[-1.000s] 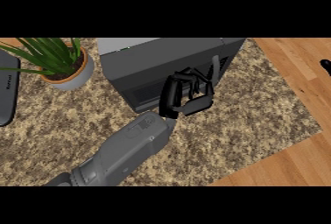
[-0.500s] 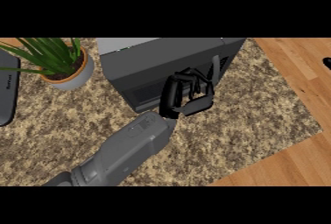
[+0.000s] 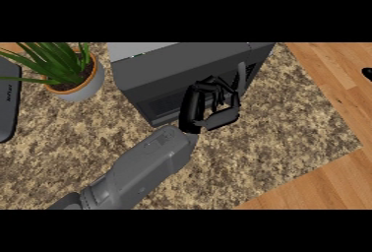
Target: Pick up the milk, place it into the microwave and close the microwave
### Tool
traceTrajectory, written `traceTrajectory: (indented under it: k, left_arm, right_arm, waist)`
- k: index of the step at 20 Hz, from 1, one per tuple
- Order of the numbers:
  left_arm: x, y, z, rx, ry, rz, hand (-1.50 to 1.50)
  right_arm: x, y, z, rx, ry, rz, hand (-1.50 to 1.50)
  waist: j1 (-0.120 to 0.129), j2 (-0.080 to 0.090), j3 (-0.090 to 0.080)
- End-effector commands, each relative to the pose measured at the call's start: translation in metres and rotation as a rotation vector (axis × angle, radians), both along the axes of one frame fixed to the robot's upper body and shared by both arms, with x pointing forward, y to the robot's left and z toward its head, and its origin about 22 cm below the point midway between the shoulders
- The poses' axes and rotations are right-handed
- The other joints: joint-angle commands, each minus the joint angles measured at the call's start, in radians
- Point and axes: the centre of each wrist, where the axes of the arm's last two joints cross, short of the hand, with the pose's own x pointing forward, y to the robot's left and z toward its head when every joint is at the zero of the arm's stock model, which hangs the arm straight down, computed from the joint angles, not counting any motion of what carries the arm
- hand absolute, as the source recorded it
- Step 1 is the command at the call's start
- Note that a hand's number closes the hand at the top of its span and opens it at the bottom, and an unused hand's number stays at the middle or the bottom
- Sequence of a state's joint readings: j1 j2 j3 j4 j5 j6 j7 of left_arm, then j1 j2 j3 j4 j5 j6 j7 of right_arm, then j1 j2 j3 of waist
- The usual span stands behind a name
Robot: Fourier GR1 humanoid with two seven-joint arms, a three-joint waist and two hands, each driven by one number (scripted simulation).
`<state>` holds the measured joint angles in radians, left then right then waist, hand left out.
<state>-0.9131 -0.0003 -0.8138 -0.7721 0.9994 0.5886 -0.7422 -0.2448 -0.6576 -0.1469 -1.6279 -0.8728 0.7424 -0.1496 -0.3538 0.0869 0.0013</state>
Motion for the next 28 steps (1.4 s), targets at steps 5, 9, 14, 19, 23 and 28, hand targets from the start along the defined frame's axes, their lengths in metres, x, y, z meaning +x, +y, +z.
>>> traceTrajectory:
  k: [5,9,14,19,23,28]
  left_arm:
    - [0.018,0.004,0.007,0.009,0.029,0.034,1.5]
    - [0.02,0.004,0.008,0.012,0.031,0.039,1.5]
    - [0.019,0.004,0.001,0.097,0.005,0.011,1.5]
    - [0.021,0.011,-0.009,0.169,0.052,0.076,1.5]
    - [0.02,0.017,-0.019,0.167,0.12,0.137,1.5]
    - [0.019,0.024,-0.03,0.196,0.178,0.202,1.5]
  right_arm:
    - [0.001,-0.003,0.007,-0.005,-0.001,0.023,-1.5]
    - [0.001,-0.006,0.015,-0.029,-0.007,0.03,-1.5]
    - [0.004,0.0,0.016,0.021,-0.027,0.076,-1.5]
    - [0.004,0.003,0.017,0.01,-0.018,0.131,-1.5]
    - [0.001,-0.001,0.018,0.012,-0.015,0.142,-1.5]
    - [-0.003,-0.008,0.027,-0.003,-0.021,0.123,-1.5]
  waist:
    - [-0.009,0.019,-0.003]
    - [-0.011,0.016,-0.002]
    - [-0.007,0.015,0.002]
    - [0.009,0.011,0.002]
    - [0.024,0.005,0.001]
    - [0.051,-0.003,-0.001]
